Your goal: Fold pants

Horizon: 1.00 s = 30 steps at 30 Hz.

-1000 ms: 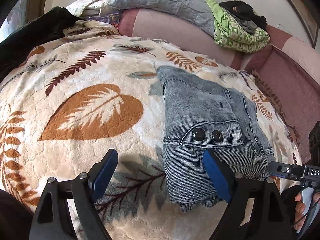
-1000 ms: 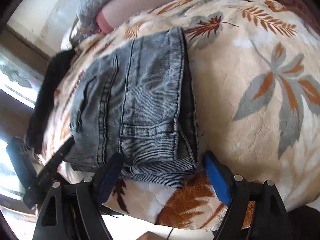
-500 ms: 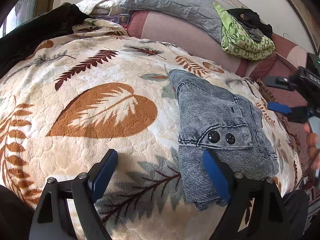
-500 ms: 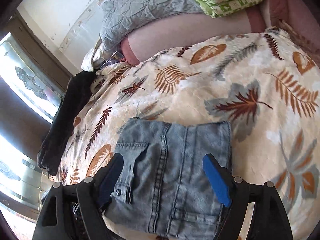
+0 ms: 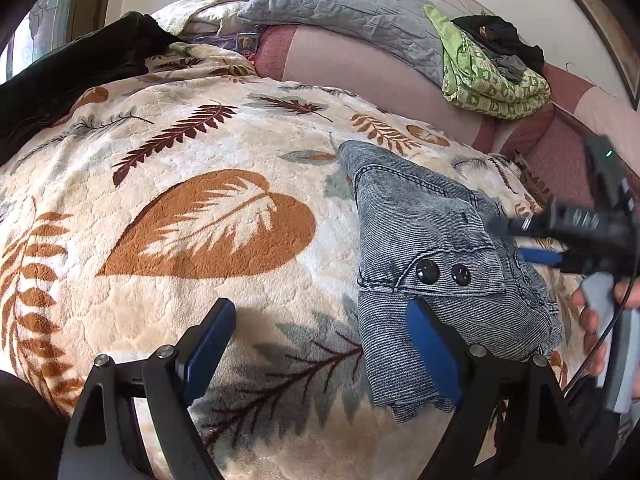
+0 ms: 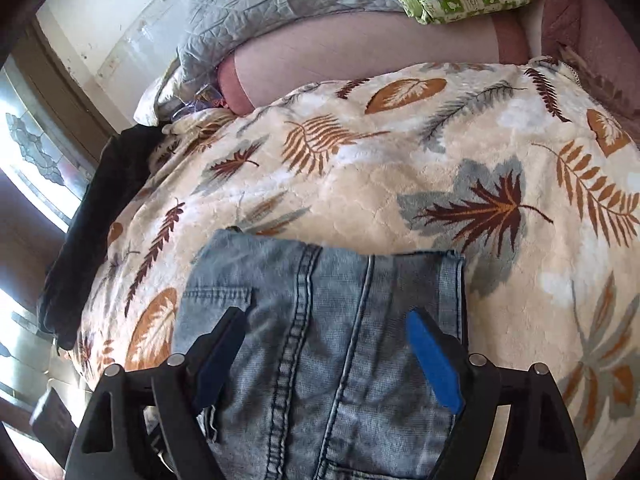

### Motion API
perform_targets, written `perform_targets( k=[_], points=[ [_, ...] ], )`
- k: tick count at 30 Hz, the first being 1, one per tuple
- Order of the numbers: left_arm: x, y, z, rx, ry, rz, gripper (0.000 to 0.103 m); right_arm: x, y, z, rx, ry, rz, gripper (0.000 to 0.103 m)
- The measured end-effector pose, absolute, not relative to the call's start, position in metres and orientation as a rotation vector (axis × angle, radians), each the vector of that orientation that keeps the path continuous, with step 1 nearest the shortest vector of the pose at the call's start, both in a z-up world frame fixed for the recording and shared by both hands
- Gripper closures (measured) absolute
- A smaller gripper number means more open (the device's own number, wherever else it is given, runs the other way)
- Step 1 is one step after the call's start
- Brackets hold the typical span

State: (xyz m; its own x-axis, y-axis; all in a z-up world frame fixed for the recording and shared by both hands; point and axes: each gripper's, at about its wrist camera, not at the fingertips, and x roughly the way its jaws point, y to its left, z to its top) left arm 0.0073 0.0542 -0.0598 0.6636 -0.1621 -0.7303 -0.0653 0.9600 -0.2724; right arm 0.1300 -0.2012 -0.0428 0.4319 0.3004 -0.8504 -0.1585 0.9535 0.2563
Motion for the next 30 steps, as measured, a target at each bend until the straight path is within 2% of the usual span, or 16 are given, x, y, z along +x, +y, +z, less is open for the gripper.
perform_targets(
  k=[1, 8, 12, 13, 19, 25, 30],
  points=[
    [0.007, 0.056, -0.055, -0.292, 0.865, -0.056, 0.016, 0.131, -0.198, -0.059, 0.103, 1.147, 0.282, 0.008],
    [-0.02, 0.069, -0.004, -0.258, 0.837, -0.015, 0.016, 0.096, -0.209, -0.019, 0.242, 0.947, 0.373, 0.008],
    [-0.033, 0.072, 0.008, -0.287, 0.856, -0.003, 0.016, 0.097, -0.198, -0.055, 0.177, 1.085, 0.385, 0.006],
    [-0.037, 0.073, 0.009, -0.301, 0.856, -0.005, 0.016, 0.092, -0.194, -0.054, 0.127, 1.048, 0.378, 0.006],
    [-0.053, 0.077, 0.014, -0.343, 0.851, -0.008, 0.016, 0.07, -0.207, -0.021, 0.264, 0.932, 0.419, 0.006],
    [-0.049, 0.073, 0.004, -0.372, 0.878, -0.026, 0.016, 0.06, -0.229, -0.049, 0.299, 0.948, 0.411, 0.006],
    [-0.039, 0.066, -0.01, -0.386, 0.917, -0.046, 0.016, 0.052, -0.24, -0.03, 0.347, 0.832, 0.437, 0.006]
  ],
)
